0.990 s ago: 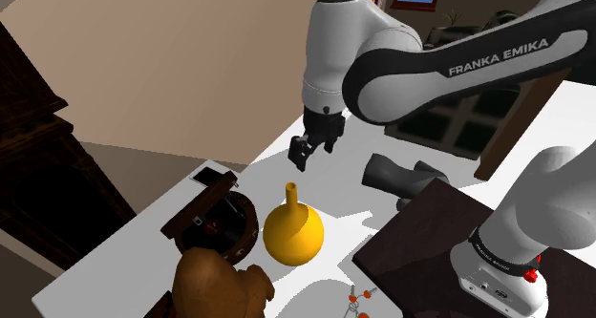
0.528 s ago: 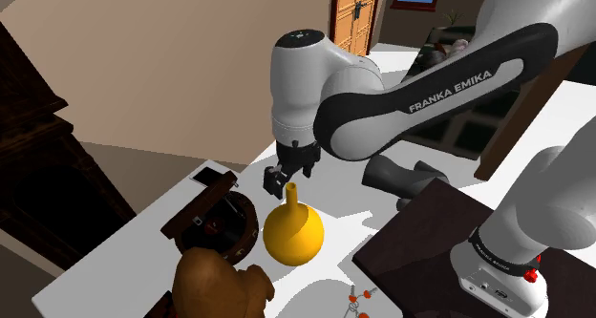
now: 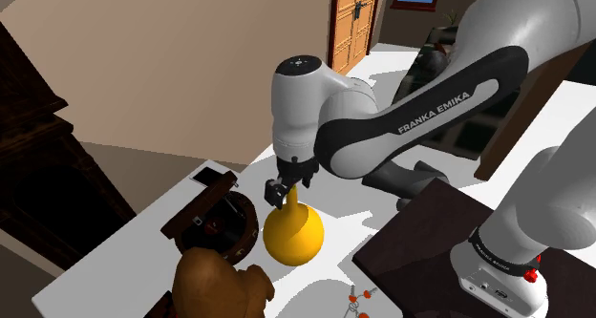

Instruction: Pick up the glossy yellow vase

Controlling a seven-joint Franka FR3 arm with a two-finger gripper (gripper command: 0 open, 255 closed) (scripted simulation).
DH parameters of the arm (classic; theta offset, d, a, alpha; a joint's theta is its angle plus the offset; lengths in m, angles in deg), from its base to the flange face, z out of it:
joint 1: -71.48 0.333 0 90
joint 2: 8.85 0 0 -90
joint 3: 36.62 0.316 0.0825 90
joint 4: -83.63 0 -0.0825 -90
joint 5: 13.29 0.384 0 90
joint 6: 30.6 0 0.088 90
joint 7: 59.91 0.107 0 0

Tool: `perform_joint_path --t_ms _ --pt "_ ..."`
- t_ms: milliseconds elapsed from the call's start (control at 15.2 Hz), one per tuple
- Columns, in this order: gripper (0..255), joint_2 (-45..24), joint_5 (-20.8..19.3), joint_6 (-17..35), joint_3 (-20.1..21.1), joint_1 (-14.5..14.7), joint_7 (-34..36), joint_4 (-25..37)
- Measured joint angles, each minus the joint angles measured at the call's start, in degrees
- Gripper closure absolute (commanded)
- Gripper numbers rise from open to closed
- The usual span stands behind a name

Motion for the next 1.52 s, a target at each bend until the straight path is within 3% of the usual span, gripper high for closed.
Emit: perform_joint_path --t_ms 660,1518 --pt "255 -0.18 -0.17 0.28 0.03 0.0 0.14 -0.06" --pt "255 4.33 3.13 -9.05 -0.89 0.05 -2.69 5.49"
